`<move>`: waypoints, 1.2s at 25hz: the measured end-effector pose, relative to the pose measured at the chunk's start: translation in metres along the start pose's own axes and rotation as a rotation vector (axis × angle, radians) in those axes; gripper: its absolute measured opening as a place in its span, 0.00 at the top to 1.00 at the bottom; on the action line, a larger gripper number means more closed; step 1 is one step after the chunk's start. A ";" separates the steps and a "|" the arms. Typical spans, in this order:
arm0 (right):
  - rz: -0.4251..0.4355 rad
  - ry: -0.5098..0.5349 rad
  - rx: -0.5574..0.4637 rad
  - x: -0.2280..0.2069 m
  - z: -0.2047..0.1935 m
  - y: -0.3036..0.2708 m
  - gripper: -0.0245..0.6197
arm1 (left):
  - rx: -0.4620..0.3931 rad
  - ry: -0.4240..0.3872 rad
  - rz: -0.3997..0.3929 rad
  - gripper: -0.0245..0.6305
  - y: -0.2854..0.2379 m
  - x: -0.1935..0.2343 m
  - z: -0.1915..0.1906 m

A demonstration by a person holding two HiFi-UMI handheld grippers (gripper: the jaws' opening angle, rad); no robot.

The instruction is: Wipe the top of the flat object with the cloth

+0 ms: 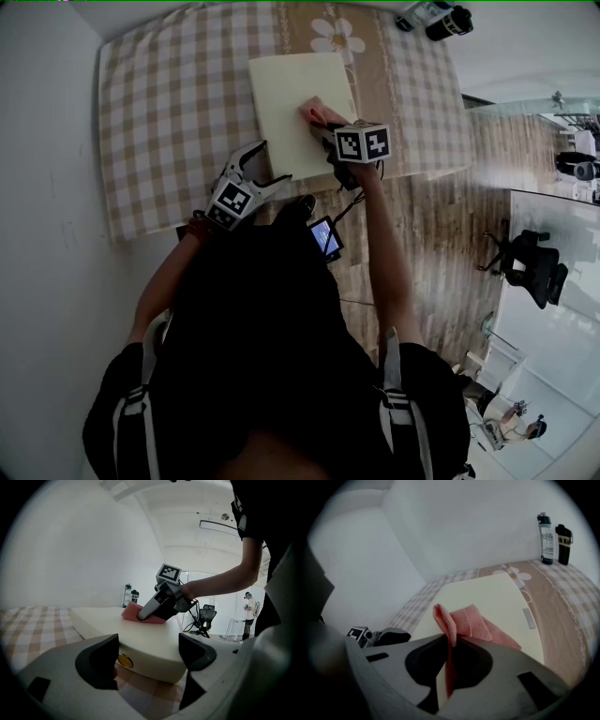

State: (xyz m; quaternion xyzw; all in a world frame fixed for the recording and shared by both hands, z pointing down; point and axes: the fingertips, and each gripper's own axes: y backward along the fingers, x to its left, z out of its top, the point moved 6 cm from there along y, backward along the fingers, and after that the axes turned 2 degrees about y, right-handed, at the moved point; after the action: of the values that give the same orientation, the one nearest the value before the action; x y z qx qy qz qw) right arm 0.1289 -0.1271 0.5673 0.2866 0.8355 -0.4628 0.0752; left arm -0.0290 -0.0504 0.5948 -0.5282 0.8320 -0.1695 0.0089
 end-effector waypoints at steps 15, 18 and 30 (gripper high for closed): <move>0.062 0.041 0.043 0.026 -0.014 -0.010 0.94 | -0.013 -0.007 0.008 0.33 0.000 0.001 0.000; 0.067 0.056 0.058 0.032 -0.016 -0.010 0.94 | 0.002 -0.004 0.009 0.33 0.001 0.001 0.002; 0.170 0.133 0.112 0.067 -0.029 -0.016 0.94 | 0.016 -0.014 0.012 0.33 0.001 0.001 0.002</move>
State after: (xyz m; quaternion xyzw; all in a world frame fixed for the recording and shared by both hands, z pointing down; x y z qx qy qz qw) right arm 0.0692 -0.0824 0.5697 0.3903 0.7840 -0.4807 0.0427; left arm -0.0299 -0.0516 0.5933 -0.5243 0.8337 -0.1724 0.0200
